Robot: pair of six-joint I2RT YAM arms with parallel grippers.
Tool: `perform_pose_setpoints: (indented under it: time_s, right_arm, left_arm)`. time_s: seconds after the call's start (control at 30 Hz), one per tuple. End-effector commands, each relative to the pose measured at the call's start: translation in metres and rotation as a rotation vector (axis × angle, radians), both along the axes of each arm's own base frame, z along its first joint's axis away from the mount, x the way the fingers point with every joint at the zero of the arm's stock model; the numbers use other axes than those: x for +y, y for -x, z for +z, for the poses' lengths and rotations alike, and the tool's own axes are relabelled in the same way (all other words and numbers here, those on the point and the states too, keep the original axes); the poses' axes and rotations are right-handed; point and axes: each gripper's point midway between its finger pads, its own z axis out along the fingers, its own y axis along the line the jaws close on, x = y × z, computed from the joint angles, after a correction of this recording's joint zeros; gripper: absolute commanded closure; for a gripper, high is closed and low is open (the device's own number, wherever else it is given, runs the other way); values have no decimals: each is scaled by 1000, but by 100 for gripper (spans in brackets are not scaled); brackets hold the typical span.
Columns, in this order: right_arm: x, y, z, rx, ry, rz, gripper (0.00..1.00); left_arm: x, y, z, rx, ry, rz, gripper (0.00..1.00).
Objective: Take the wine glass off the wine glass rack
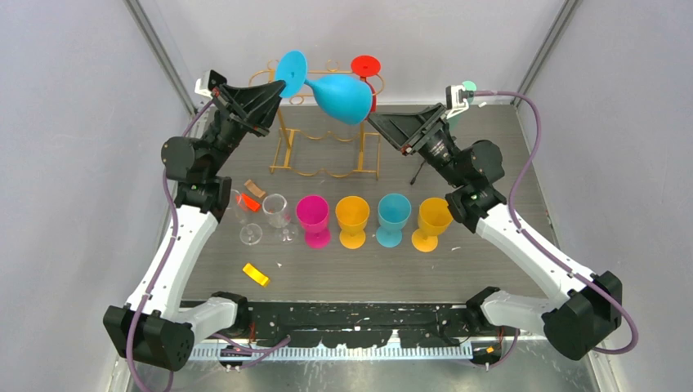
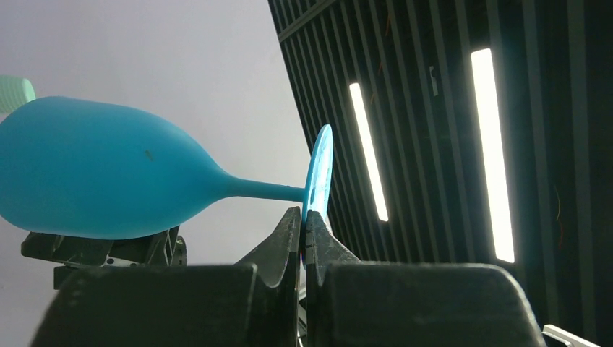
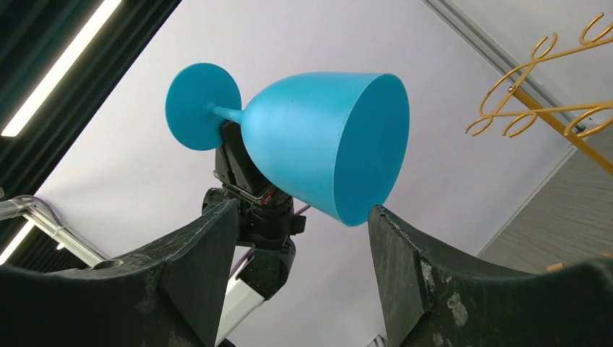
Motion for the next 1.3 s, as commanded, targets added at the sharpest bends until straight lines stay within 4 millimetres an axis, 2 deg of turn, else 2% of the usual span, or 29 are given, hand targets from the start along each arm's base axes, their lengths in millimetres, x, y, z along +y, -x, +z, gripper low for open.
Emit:
perform_pose_setpoints:
  time_s: [0.0, 0.17, 0.4, 0.47, 0.57, 0.67, 0.77, 0.83, 0.93, 1.0, 1.13, 1.27]
  right_arm:
    - [-5, 15, 43, -136, -104, 21, 29]
    - [-2, 18, 53, -197, -134, 42, 29]
    - [-5, 44, 74, -313, -257, 143, 34]
    - [-6, 48, 76, -321, -283, 159, 39]
    - [-6, 49, 77, -316, -289, 175, 53]
    - [-5, 48, 76, -304, -280, 169, 68]
    - [-5, 44, 75, -290, -261, 144, 91]
    - [-6, 41, 73, -278, -248, 120, 98]
    - [-10, 38, 72, -260, -227, 70, 100]
    - [-12, 33, 67, -251, -175, 8, 100]
    - [-20, 27, 51, -210, -17, -118, 100]
    - [-33, 24, 26, -145, 175, -225, 100]
  left_arm:
    - [3, 15, 22, -28, 49, -30, 100]
    - [-2, 11, 19, 7, 59, -66, 100]
    - [-6, 4, 9, 48, 71, -74, 100]
    - [-7, 2, 7, 56, 73, -73, 100]
    - [-9, 2, 7, 54, 67, -76, 97]
    - [-13, 4, 9, 26, 41, -86, 88]
    - [-16, 8, 14, -8, 29, -91, 81]
    - [-16, 10, 15, -25, 24, -82, 71]
    - [-14, 13, 17, -50, 23, -67, 41]
    - [-12, 18, 20, -77, 27, -60, 28]
    - [-14, 29, 20, -140, -32, -31, 14]
    - [-20, 34, 3, -186, -147, 19, 7]
